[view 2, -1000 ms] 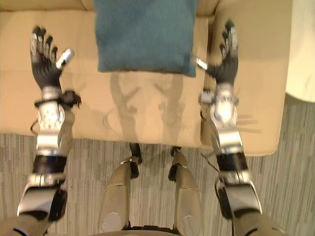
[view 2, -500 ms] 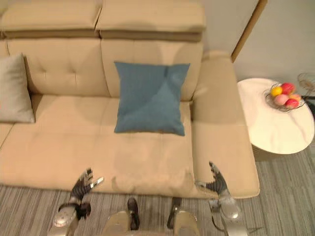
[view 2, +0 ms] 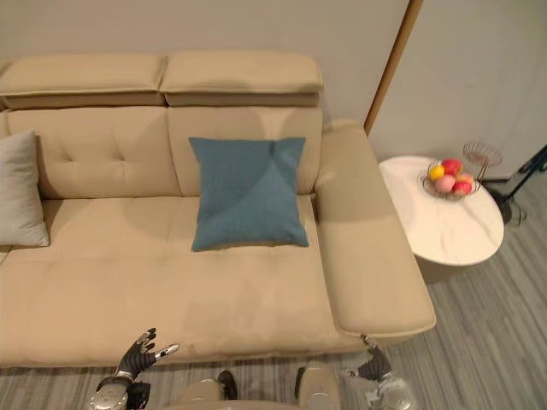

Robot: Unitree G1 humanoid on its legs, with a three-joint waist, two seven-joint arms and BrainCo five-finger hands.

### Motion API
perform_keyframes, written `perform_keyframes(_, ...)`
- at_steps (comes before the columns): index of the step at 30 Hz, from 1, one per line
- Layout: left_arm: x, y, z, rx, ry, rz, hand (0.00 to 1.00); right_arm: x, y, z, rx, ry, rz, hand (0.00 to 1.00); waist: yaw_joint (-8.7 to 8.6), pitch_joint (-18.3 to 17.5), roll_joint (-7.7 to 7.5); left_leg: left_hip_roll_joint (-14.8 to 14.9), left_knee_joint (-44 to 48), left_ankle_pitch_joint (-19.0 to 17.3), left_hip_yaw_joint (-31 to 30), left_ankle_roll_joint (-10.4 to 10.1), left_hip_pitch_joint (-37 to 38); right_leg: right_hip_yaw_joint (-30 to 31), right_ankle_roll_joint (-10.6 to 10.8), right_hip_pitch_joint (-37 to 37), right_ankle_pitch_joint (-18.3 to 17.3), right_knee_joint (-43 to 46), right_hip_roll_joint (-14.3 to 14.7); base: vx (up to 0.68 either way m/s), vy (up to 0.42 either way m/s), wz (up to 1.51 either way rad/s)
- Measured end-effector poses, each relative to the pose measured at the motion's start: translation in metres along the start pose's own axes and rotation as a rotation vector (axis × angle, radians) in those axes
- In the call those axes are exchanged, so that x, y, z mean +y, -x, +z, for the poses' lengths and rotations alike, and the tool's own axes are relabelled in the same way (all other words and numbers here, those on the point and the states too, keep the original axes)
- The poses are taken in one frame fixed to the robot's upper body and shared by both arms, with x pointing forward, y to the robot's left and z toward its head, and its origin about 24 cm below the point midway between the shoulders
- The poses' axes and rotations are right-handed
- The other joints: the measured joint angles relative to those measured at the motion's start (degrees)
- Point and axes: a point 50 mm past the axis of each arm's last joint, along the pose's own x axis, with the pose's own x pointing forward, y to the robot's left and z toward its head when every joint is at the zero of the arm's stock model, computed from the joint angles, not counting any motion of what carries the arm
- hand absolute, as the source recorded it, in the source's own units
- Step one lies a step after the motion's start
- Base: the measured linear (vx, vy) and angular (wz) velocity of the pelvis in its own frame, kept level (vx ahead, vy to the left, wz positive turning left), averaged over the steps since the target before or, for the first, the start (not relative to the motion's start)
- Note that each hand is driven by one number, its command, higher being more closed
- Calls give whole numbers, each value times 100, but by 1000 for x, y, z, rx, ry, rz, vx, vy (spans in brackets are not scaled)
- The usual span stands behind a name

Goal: Pick up cushions and gather them together orderly.

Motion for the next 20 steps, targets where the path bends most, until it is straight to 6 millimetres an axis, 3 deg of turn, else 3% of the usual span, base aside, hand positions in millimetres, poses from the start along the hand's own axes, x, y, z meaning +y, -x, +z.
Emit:
perform_keyframes(1, -1, 0, 3, -14, 23, 11, 0, -1, -1, 1, -3, -1, -6, 0, 47, 7, -43, 5, 128, 84, -41, -6, -172, 61, 14, 185, -258, -316, 32, -256, -190, 1)
perform_keyframes(2, -11, -2, 9, -33, 55, 5, 0, -8, -6, 12, -32, -8, -29, 0, 161, 6, -39, 87, 104, 330, -34, -84, -444, 82, -235, 256, -450, -1088, 243, -276, -184, -12)
perform_keyframes(3, -15, -3, 11, -42, 78, -1, 0, -11, -10, 20, -52, -12, -41, 0, 205, 38, 53, 140, -1, 466, -32, -130, -556, 74, -356, 342, -496, -1542, 353, -337, -153, -27)
perform_keyframes(4, -19, -3, 14, -52, 89, -6, 0, -14, -13, 27, -73, -20, -57, 0, 256, 90, 131, 176, -96, 568, -43, -187, -664, 61, -617, 421, -544, -1946, 444, -391, -115, -5)
perform_keyframes(5, -28, -5, 19, -59, 113, -24, 0, -22, -16, 33, -86, -10, -80, 0, 235, 288, 442, 356, -222, 677, -177, -331, -775, -106, -913, 450, -278, -2231, 704, -426, -110, 5)
perform_keyframes(7, -31, -5, 17, -52, 137, -24, 0, -23, -15, 30, -68, -16, -87, 0, 210, 323, 475, 392, -551, 654, -192, -468, -746, -239, -1036, 403, -50, -2451, 764, -388, -101, 28)
perform_keyframes(9, -30, -4, 17, -53, 136, -25, 0, -26, -14, 29, -63, -46, -111, 0, 171, 350, 426, 344, -149, 577, -234, -348, -828, -267, -1186, 303, 20, -2573, 688, -304, -75, 14)
perform_keyframes(10, -31, -3, 14, -43, 136, -27, 0, -30, -14, 28, -60, -70, -133, 0, 159, 352, 380, 223, 359, 436, -257, -150, -849, -309, -1264, 205, 105, -2597, 559, -241, -30, -11)
perform_keyframes(12, -30, -1, 11, -34, 135, -27, 0, -33, -12, 25, -52, -82, -146, 0, 147, 341, 381, 106, 958, 160, -299, -90, -705, -291, -1258, 154, 375, -2832, 521, -181, 7, -16)
perform_keyframes(14, -30, 1, 9, -27, 135, -28, 0, -33, -11, 22, -46, -83, -144, 0, 142, 316, 425, 52, 720, -204, -347, -181, -274, -237, -1179, 135, 664, -3161, 589, -81, 65, -12)
perform_keyframes(16, -31, -1, 11, -36, 134, -29, 0, -31, -8, 14, -24, -84, -143, 0, 131, 242, 540, -65, -490, -287, -479, -250, 254, -230, -1042, 107, 976, -3526, 678, -90, 120, -4)
perform_keyframes(20, -28, -2, 13, -41, 120, -30, 0, -27, -4, 6, -3, -91, -138, 0, 126, 177, 395, -299, -947, -122, -450, -206, 422, -211, -849, 442, 1508, -4261, 554, -43, 120, 2)
